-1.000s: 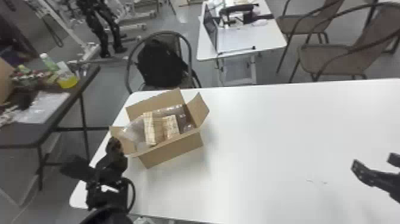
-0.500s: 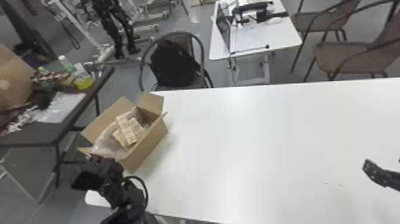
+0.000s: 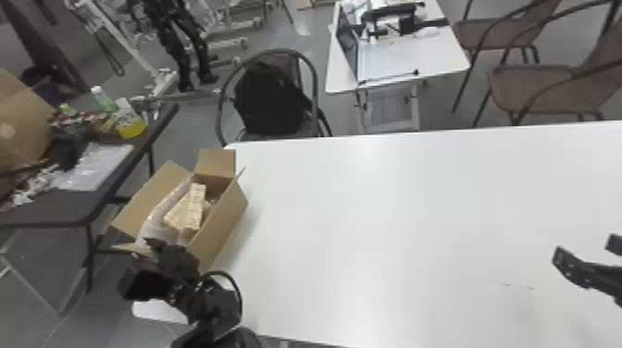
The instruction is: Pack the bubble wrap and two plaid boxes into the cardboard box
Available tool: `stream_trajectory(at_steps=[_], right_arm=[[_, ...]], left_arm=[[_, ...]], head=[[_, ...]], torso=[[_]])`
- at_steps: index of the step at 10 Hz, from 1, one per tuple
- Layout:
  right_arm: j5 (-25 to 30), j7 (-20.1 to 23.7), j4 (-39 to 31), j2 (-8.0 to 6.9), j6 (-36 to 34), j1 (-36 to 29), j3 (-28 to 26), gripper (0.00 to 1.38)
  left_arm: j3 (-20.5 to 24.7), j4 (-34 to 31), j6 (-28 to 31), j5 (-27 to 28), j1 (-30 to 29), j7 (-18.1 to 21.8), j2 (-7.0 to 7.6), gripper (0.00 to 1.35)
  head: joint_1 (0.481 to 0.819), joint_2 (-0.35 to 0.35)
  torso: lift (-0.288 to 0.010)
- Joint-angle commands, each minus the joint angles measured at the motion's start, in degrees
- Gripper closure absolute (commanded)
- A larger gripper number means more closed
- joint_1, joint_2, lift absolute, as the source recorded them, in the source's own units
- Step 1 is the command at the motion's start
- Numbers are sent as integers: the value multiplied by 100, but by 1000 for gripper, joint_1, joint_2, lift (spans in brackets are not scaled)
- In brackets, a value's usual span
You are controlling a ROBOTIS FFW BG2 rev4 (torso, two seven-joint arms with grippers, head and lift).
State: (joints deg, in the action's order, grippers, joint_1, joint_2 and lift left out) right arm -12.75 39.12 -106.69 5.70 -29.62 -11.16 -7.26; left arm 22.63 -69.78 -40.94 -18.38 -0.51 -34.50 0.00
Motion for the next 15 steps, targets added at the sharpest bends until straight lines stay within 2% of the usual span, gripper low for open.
stream_trajectory(at_steps=[1,2,3,4,5,6,7,8,9,10,11,12,13,15], right_arm=[[9,-1,26,1,0,-26,5,125],[80,-1,26,-16,44,-61,14,125],[185,-1,43,-43,308,-158,14,125],[317,-10,87,-87,800,-316,5,122],[475,-10,237,-113,1653,-492,5,121],[633,-10,500,-174,2479,-642,14,125],[827,-238,949,-333,3762,-826,5,125],[985,-731,1142,-517,4298,-1072,5,125],[1099,-1135,1230,-575,4615,-1327,-12,125],[1099,-1249,1529,-575,5160,-1415,-21,125],[1108,-1293,1678,-526,5467,-1494,-21,125],[1178,-1407,1704,-508,5502,-1679,-21,125],[1161,-1671,1652,-535,5555,-1916,-21,125],[1126,-1715,1704,-482,5722,-2004,5,125]], left_arm=[[-488,9,-336,-227,-89,32,-15,142],[-848,0,-810,-218,-212,32,70,98],[-1015,-308,-1109,63,-397,67,97,136],[-1077,-1064,-881,441,-810,427,97,137],[-1288,-1688,-670,854,-1258,752,97,140],[-1630,-1960,-564,995,-1601,998,105,140],[-1964,-1969,-555,995,-1961,1280,70,142],[-1982,-1864,-564,1091,-2295,1552,-9,142],[-1771,-1767,-599,1346,-2585,1983,-15,145],[-1613,-1582,-661,1416,-2779,2572,-15,153],[-1753,-1283,-837,1258,-2884,2651,-15,159],[-1753,-1108,-942,1355,-2972,2686,-15,159],[-1736,-1099,-819,1460,-3034,2976,-15,157],[-1683,-976,-802,1337,-3060,3486,-15,163]], head=[[695,350],[695,350],[695,350],[695,350],[695,350],[695,350],[695,305],[695,278],[695,224],[695,194],[695,175],[695,172],[695,166],[695,130]], torso=[[-87],[-87],[-87],[-87],[-87],[-87],[-87],[-87],[-87],[-87],[-87],[-87],[-87],[-87]])
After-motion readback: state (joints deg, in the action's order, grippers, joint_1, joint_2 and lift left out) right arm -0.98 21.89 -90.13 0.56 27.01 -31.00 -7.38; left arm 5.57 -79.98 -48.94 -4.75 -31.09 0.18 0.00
